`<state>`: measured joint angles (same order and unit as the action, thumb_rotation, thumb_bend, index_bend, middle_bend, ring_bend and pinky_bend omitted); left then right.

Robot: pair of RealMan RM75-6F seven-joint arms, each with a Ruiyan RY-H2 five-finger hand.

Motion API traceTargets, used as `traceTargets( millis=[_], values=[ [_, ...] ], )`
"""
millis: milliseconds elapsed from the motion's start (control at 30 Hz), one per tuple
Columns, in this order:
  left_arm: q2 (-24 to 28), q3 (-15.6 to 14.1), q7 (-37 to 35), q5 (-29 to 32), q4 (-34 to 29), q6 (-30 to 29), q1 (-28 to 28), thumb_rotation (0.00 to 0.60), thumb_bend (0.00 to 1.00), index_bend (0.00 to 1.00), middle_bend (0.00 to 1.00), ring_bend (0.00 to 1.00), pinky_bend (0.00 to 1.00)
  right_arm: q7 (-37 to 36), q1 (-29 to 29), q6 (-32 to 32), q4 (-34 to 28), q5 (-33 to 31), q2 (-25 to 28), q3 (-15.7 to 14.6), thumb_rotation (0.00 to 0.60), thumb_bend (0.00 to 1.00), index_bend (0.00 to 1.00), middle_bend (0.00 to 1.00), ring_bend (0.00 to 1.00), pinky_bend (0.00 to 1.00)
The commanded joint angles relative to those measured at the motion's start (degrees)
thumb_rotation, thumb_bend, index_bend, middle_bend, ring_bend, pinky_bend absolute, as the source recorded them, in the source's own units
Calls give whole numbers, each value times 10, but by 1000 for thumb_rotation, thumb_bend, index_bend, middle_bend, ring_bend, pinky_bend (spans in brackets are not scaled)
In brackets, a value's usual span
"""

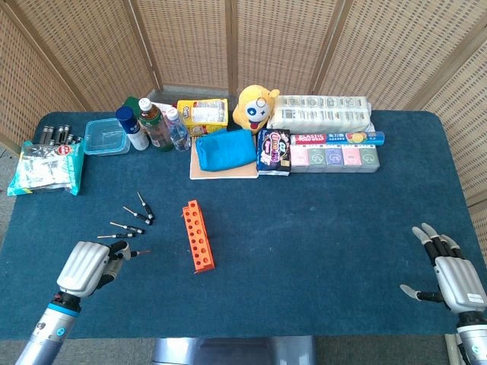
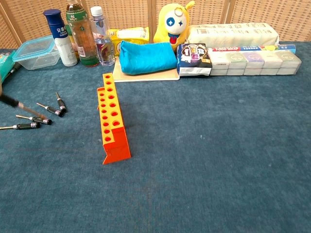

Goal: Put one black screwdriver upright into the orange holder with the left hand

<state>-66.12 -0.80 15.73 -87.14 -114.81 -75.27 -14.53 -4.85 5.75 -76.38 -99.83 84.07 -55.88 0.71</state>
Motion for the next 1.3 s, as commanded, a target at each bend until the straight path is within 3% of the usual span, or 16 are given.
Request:
traceTargets(
  millis=[33,200,467,933,1300],
  values=[
    [88,13,-33,-6,-86,29,-25,600,469,563,1000,1000,1000,3,0,1,0,0,-2,0,523,0,3,21,132,63],
    [164,38,-51,15,-155,52,-51,600,469,562,1000,1000,1000,14,1,3,-1,0,-7,-2,520,0,3,24,134,63],
    [220,77,-64,89,-202,124,-110,600,469,562,1000,1000,1000,27,3,6,-3,-1,-11,-4,523,0,3,24,134,63],
    [202,70,-21,201,-195,223,-175,600,470,562,1000,1000,1000,34,6,13,-2,-6,-15,-4,521,0,3,24,134,63],
    [151,55,85,306,-181,239,-237,600,470,562,1000,1000,1000,39,7,18,-2,-7,-17,-6,525,0,3,24,134,63]
  ],
)
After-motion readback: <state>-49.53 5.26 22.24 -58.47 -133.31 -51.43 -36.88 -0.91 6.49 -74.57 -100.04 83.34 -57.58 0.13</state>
